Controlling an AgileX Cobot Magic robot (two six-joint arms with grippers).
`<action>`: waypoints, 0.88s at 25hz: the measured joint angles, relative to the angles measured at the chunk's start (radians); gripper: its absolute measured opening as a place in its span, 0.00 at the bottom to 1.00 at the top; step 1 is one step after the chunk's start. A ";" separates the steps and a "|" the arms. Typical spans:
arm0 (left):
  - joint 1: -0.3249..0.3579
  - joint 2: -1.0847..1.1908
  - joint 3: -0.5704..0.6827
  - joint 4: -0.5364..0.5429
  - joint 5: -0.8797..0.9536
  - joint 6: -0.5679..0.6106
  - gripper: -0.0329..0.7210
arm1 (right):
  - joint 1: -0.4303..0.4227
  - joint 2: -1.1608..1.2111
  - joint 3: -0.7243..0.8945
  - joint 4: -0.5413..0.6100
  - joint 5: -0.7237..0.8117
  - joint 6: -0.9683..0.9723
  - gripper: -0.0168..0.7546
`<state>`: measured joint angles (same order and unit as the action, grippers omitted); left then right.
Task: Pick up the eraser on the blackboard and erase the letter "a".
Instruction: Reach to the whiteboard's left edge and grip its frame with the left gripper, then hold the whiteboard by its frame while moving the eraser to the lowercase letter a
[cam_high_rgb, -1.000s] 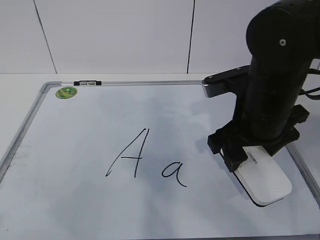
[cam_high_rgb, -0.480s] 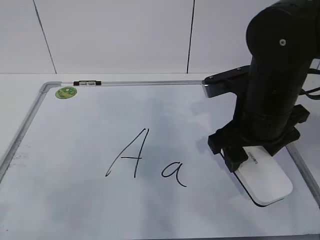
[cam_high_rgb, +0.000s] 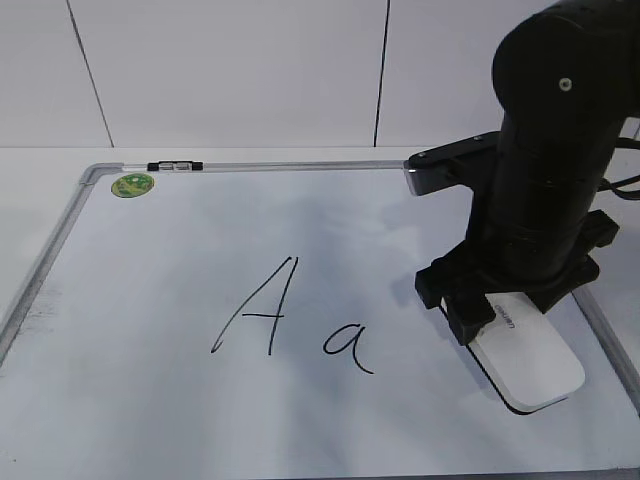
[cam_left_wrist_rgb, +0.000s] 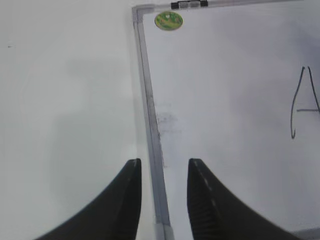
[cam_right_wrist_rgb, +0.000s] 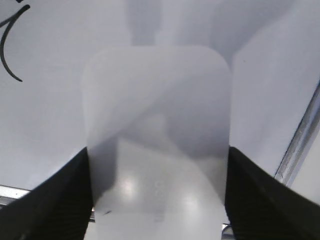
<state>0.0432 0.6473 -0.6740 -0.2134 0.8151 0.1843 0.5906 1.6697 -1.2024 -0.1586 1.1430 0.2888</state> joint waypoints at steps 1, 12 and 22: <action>0.000 0.040 -0.026 -0.002 -0.005 0.000 0.36 | 0.000 0.000 0.000 0.000 0.000 0.000 0.74; 0.000 0.603 -0.321 -0.045 0.107 0.000 0.36 | 0.000 0.000 0.000 0.001 0.000 0.000 0.74; 0.000 0.958 -0.499 -0.074 0.168 -0.008 0.36 | 0.000 0.000 0.000 0.001 0.000 -0.002 0.74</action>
<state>0.0432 1.6057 -1.1727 -0.2876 0.9834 0.1761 0.5906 1.6697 -1.2024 -0.1578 1.1430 0.2870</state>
